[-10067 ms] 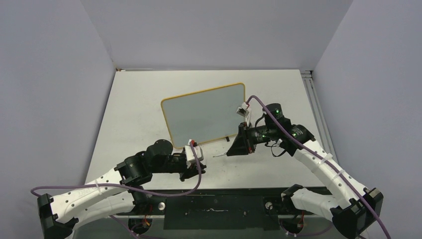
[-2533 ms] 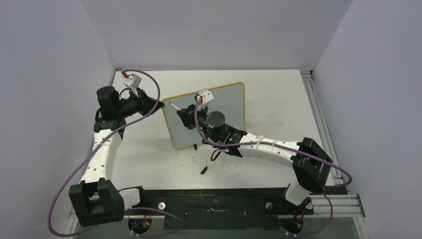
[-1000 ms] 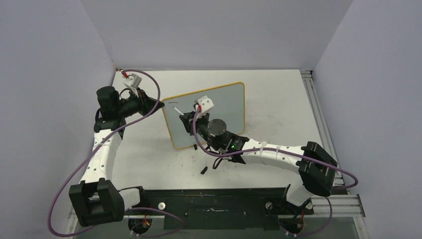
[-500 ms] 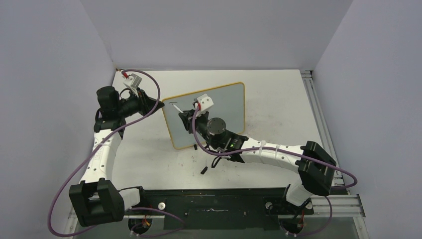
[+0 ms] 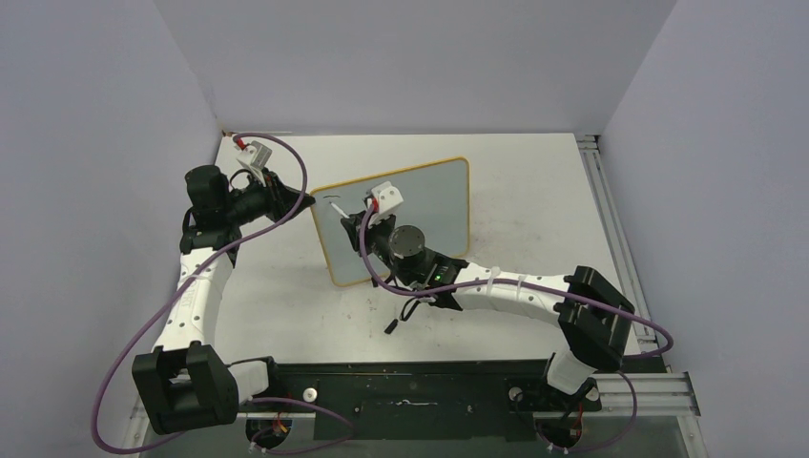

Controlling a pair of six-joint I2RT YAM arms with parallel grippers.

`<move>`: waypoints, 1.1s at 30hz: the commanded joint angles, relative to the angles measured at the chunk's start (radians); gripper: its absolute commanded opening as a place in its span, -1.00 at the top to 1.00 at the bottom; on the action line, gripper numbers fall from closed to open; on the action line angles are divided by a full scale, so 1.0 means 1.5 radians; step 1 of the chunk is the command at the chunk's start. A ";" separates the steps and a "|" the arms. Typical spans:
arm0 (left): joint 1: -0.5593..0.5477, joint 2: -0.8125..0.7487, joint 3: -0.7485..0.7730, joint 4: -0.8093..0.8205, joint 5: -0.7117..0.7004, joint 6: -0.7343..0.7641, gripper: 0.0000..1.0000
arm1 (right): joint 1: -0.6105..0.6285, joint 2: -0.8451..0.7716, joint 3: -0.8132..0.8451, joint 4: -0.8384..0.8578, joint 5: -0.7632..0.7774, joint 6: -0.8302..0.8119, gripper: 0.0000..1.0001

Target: Write a sentence on the whiteboard

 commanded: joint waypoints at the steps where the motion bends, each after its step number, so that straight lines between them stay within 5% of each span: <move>1: 0.004 -0.008 0.005 0.009 0.010 0.007 1.00 | -0.006 0.000 0.026 0.039 0.011 -0.003 0.89; 33: 0.006 -0.010 0.004 0.010 0.006 0.008 1.00 | 0.008 -0.009 -0.049 0.008 0.021 0.026 0.89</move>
